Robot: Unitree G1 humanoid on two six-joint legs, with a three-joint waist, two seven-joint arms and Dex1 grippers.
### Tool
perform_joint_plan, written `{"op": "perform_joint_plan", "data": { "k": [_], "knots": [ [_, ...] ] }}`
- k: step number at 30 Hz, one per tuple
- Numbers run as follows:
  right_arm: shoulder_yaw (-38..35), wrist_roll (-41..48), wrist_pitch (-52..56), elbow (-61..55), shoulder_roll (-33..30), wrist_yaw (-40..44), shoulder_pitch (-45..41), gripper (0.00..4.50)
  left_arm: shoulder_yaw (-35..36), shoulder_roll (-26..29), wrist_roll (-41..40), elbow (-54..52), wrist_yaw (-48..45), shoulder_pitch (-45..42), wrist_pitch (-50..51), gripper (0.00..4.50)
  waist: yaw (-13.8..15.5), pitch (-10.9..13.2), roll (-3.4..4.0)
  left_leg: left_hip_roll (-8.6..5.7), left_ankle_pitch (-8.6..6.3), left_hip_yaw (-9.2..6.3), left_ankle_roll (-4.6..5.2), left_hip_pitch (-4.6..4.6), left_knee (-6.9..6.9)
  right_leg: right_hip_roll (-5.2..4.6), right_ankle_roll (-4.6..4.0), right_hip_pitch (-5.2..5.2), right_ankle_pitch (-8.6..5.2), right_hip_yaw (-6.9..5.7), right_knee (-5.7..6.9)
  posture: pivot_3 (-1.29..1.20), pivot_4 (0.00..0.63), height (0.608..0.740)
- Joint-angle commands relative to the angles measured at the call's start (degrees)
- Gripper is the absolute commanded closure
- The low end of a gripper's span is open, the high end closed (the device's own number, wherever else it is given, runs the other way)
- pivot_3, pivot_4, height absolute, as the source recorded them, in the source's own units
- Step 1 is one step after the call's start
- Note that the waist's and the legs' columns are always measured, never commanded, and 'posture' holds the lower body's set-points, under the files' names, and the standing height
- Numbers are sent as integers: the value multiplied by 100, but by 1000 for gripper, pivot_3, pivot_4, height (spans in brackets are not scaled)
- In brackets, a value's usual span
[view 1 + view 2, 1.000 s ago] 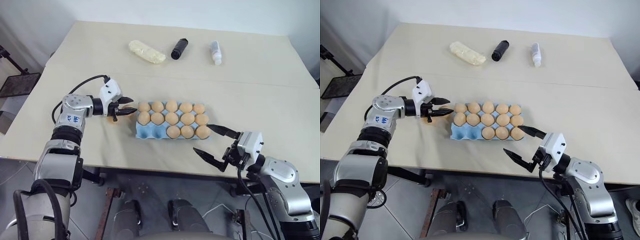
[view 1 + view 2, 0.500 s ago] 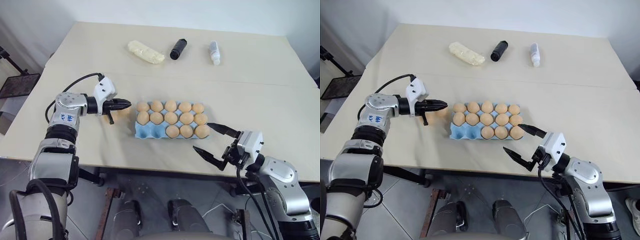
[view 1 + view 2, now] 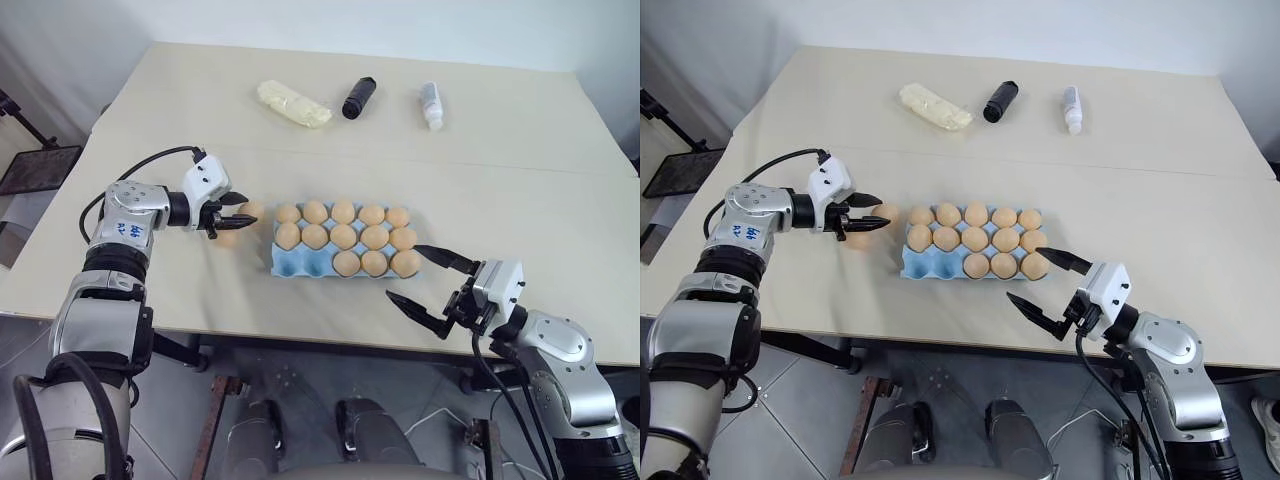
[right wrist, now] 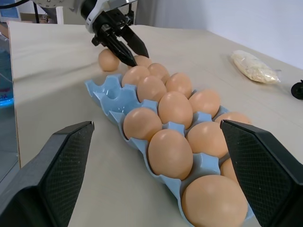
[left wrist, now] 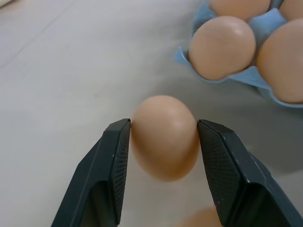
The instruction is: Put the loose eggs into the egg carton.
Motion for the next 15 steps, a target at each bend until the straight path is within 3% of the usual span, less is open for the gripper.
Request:
{"op": "perform_joint_plan", "data": {
  "k": [1,6,11,15],
  "knots": [
    [-43,42,-134,-143,33,0,40,0,-19,-77,74,130,133,-129,1,2155,7,0,0,0,0,-1,0,0,0,0,0,0,0,-2,1,0,150,740],
    [-39,25,-140,-151,57,-28,42,0,-70,-228,140,251,187,-162,32,2155,9,0,0,0,1,-2,-1,0,2,0,0,0,0,-2,2,0,150,740],
    [-57,22,-140,-181,58,-51,63,0,-97,-216,190,274,192,-187,9,3125,7,0,0,-1,1,-2,0,1,1,-1,0,1,0,-2,3,0,150,740],
    [-52,20,-148,-188,68,-66,83,0,58,-145,20,200,49,-263,-102,3407,7,0,0,0,1,-2,-1,1,1,1,0,1,0,-2,2,0,150,740]
  ]
}}
